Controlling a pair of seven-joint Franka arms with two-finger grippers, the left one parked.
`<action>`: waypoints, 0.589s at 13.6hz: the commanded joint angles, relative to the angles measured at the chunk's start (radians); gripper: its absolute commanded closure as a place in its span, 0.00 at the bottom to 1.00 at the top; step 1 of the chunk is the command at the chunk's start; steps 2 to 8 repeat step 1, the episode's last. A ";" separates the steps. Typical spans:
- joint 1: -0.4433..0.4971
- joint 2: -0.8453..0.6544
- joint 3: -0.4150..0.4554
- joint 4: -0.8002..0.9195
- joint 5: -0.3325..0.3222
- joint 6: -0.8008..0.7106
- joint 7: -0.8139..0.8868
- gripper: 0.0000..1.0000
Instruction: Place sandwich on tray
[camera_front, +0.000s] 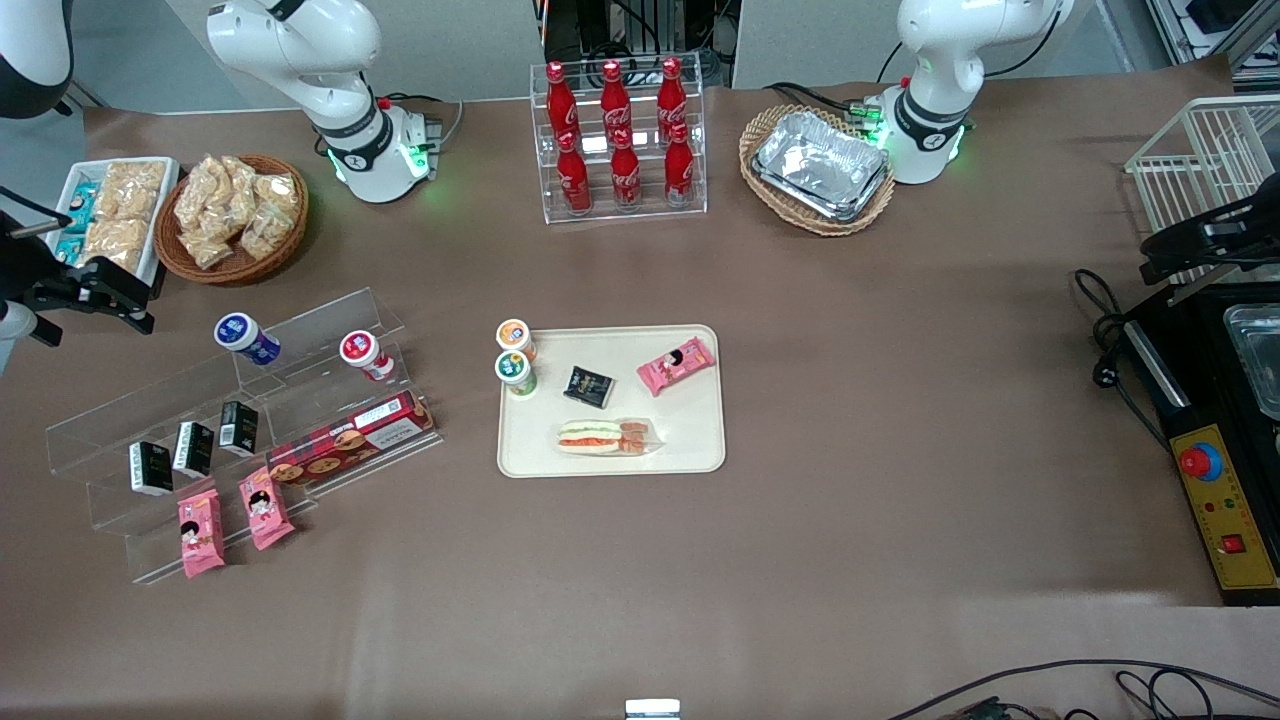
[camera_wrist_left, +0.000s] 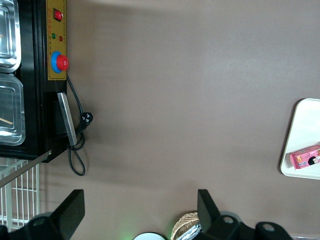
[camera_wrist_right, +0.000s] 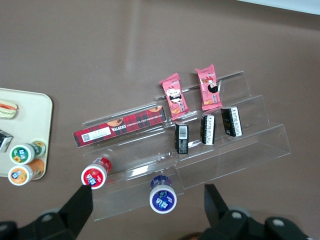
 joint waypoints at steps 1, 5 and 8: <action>0.004 -0.013 -0.011 -0.028 0.002 0.022 -0.012 0.00; 0.004 -0.013 -0.011 -0.028 0.002 0.022 -0.012 0.00; 0.004 -0.013 -0.011 -0.028 0.002 0.022 -0.012 0.00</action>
